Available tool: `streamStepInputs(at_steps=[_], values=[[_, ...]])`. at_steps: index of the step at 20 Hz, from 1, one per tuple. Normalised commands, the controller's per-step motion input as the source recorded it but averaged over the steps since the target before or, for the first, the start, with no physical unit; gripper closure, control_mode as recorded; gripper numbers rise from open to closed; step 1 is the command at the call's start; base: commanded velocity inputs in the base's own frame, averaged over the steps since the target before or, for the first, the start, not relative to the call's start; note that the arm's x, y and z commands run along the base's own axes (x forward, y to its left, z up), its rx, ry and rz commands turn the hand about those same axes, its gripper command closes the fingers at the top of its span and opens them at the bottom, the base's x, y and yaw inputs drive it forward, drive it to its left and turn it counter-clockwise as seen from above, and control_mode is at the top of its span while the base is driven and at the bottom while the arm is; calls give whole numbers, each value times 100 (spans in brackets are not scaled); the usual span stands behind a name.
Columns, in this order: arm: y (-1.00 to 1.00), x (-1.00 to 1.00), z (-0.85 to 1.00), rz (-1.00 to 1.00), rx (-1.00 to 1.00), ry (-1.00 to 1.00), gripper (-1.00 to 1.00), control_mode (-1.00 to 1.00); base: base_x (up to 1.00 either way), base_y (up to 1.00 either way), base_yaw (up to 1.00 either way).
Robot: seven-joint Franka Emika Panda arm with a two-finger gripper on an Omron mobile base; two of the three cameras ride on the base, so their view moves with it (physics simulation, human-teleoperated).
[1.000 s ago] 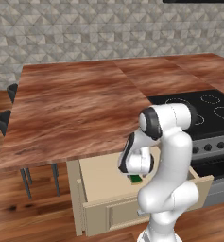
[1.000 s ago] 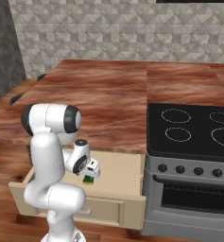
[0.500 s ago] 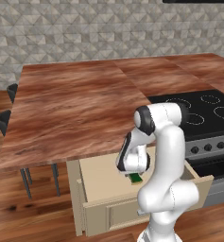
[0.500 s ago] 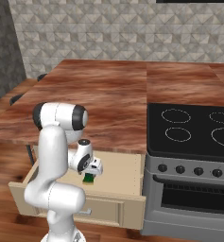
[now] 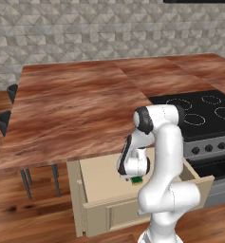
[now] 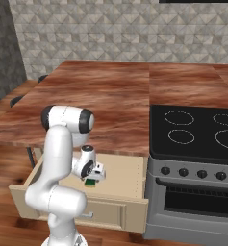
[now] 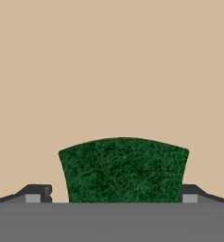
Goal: Restock the sink supplies by placing the sponge and soap dispenser on the counter and next to the sink. Make sure the soap dispenser is upright.
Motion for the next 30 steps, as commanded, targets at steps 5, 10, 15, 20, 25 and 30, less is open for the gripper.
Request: streamStepInputs(at_steps=[5, 10, 15, 20, 25, 30], values=[[0, -5, -32, 1, -3, 0, 100, -100, 0, 0, 0], [0, -24, -15, 0, -1, -5, 100, -100, 0, 0, 0], [0, -54, -1, 0, 0, -9, 100, -100, 0, 0, 0], [0, -40, 1, 0, 0, -8, 100, -100, 0, 0, 0], [0, -29, 46, 0, 0, -4, 100, -100, 0, 0, 0], [0, -24, 73, 0, 0, 0, 100, -100, 0, 0, 0]])
